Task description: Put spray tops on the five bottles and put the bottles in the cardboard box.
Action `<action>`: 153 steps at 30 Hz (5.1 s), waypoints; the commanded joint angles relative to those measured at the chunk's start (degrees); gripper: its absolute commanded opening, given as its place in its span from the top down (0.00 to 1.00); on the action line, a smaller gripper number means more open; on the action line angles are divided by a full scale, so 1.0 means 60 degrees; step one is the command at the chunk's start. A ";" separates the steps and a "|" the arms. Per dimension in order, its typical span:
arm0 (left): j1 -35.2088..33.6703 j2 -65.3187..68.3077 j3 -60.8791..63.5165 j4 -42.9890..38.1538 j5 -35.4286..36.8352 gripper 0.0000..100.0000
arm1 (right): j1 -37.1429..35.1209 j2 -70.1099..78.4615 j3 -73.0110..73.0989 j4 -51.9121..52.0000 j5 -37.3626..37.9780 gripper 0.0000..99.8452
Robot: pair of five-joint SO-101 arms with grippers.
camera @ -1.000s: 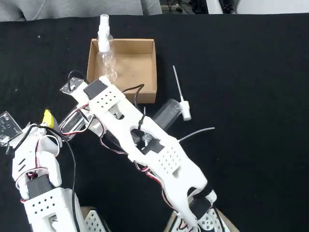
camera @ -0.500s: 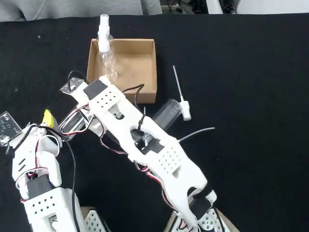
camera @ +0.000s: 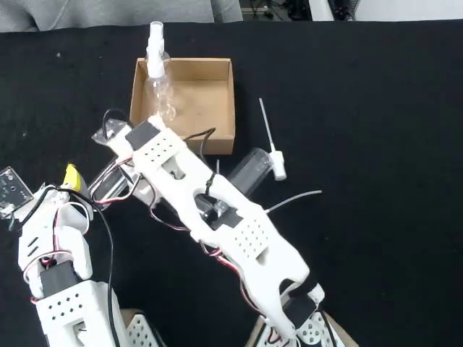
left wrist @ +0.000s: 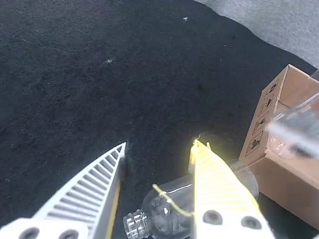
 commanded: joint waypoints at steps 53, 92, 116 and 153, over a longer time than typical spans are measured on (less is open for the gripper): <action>-0.0022 -0.0103 -0.0125 -0.0190 0.0029 0.81 | -0.0161 0.0051 -0.1238 0.0615 -0.0044 0.73; -0.0022 -0.0103 -0.0125 -0.0205 0.0029 0.81 | -0.0117 -0.0388 -0.1209 0.0689 -0.0029 0.83; -0.0022 -0.0103 -0.0051 -0.0234 0.0029 0.81 | -0.0117 -0.2527 0.0388 0.0879 0.0015 0.95; -0.0007 -0.0103 -0.0022 -0.0234 -0.0044 0.81 | 0.0308 -0.9253 0.5766 -0.0293 0.0337 0.95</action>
